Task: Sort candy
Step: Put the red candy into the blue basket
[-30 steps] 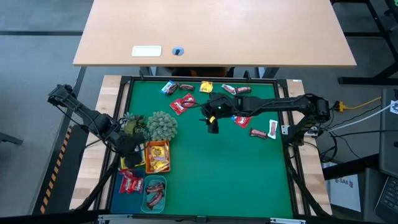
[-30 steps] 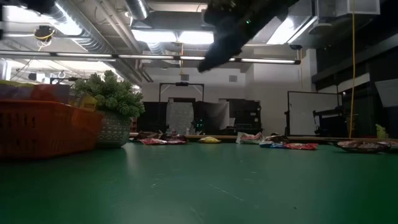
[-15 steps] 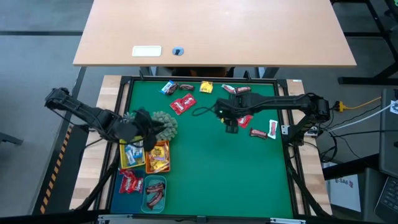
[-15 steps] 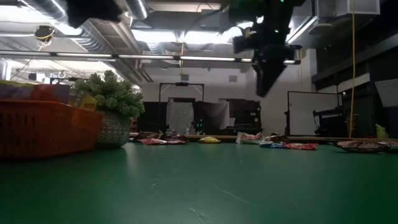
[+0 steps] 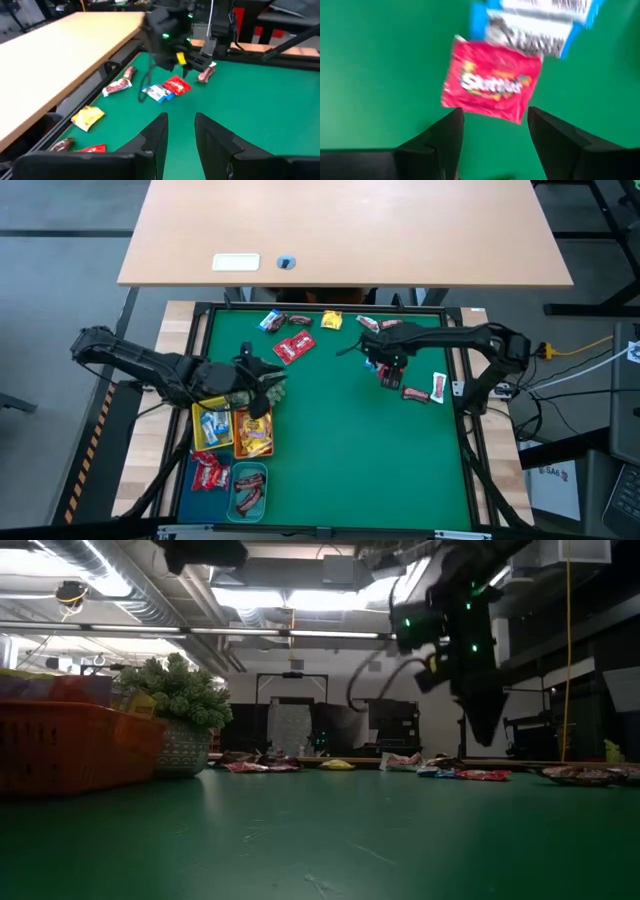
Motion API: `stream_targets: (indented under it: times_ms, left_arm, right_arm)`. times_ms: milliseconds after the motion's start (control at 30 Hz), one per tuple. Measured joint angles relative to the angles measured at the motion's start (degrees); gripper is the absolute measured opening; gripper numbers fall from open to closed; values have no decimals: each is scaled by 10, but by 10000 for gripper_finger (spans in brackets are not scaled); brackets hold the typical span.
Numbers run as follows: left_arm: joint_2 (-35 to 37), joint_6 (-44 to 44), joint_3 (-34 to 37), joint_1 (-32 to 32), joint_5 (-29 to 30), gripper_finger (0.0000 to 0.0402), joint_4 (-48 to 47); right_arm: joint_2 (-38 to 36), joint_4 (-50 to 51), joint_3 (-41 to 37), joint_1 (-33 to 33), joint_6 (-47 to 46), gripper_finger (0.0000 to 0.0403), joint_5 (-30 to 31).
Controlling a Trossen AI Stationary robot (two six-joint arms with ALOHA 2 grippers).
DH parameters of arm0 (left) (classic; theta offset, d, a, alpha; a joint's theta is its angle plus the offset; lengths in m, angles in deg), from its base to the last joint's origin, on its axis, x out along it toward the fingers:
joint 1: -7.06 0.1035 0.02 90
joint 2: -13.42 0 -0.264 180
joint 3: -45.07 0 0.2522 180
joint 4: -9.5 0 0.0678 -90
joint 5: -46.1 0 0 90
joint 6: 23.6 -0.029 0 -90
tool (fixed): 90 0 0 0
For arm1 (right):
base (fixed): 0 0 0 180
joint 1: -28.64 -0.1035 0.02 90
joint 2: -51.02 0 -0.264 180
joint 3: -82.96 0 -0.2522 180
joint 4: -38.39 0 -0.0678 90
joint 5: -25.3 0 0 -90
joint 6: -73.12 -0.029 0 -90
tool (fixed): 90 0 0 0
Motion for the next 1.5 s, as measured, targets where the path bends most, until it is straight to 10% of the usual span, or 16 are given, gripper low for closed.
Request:
stream_targets:
  times_ms: [400, 1267, 1500]
  left_arm:
    - [-56, -10, 0, 54, -74, 91, 30]
    - [-75, -27, 0, 64, -103, 91, 46]
    - [-75, -27, 0, 64, -103, 91, 45]
  right_arm:
    - [0, -49, -39, 112, 36, 221, -40]
    - [-2, -133, -120, 131, 52, 219, -86]
    - [-1, -137, -120, 130, 52, 158, -102]
